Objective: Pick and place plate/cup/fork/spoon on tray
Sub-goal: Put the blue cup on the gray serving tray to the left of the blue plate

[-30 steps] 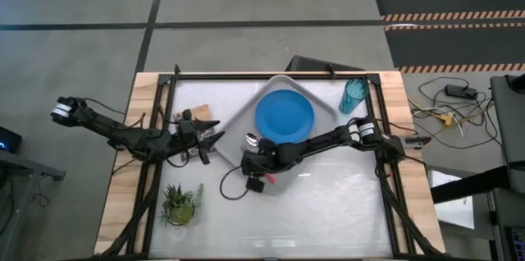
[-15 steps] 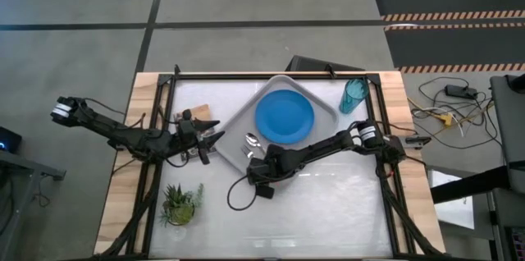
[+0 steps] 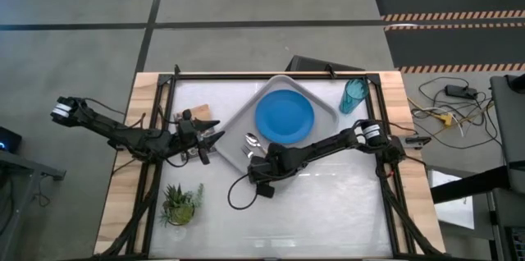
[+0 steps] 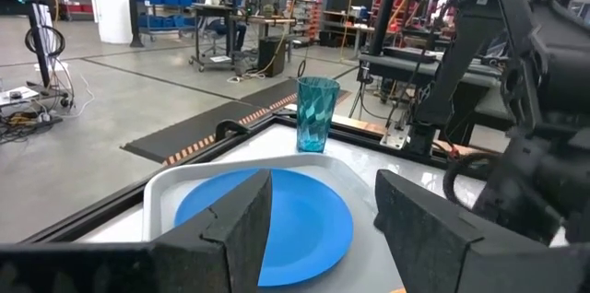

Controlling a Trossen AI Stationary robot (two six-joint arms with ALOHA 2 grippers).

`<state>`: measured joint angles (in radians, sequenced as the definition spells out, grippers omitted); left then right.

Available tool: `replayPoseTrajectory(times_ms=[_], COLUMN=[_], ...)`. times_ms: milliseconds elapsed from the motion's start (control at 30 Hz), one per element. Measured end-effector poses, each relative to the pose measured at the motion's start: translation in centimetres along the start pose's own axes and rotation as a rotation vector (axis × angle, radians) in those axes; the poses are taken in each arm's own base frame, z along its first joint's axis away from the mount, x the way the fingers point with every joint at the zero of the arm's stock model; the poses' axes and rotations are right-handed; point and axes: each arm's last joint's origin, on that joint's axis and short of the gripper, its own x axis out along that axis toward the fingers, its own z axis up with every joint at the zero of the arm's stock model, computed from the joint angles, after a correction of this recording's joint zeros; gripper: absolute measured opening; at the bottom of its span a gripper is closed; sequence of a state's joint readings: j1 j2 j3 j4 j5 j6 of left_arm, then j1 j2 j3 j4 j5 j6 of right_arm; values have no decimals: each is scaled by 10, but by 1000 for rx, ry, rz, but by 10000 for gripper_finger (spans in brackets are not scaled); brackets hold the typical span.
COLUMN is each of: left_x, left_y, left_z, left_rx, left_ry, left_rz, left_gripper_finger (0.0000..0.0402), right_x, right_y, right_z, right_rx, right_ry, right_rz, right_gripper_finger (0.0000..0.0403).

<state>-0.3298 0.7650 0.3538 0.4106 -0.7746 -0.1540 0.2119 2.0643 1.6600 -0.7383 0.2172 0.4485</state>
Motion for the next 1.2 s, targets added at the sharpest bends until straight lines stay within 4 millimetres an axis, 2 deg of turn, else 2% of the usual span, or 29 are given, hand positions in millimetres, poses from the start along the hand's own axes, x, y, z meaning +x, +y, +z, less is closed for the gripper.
replayPoseTrajectory(times_ms=[133,300,600,767,933,1200], left_x=[0,0,0,0,0,0], left_y=[0,0,0,0,0,0], left_z=[0,0,0,0,0,-1], left_rx=[-1,-5,-23,-24,-25,-25], left_ry=[0,0,1,1,2,3], left_rz=[-1,-2,-1,-2,-3,-3], left_gripper_finger=[178,178,178,178,178,178], right_x=[-12,-14,-20,-49,-84,-133], right_y=[-9,-26,-33,-47,-62,-84], right_z=[-4,-12,-16,-19,-24,-47], right_rx=[-14,-24,-45,-57,-49,-13], right_ry=[37,157,189,173,75,-216], right_rz=[-78,-183,-261,-352,-339,-239], right_gripper_finger=[8,8,9,8,8,8])
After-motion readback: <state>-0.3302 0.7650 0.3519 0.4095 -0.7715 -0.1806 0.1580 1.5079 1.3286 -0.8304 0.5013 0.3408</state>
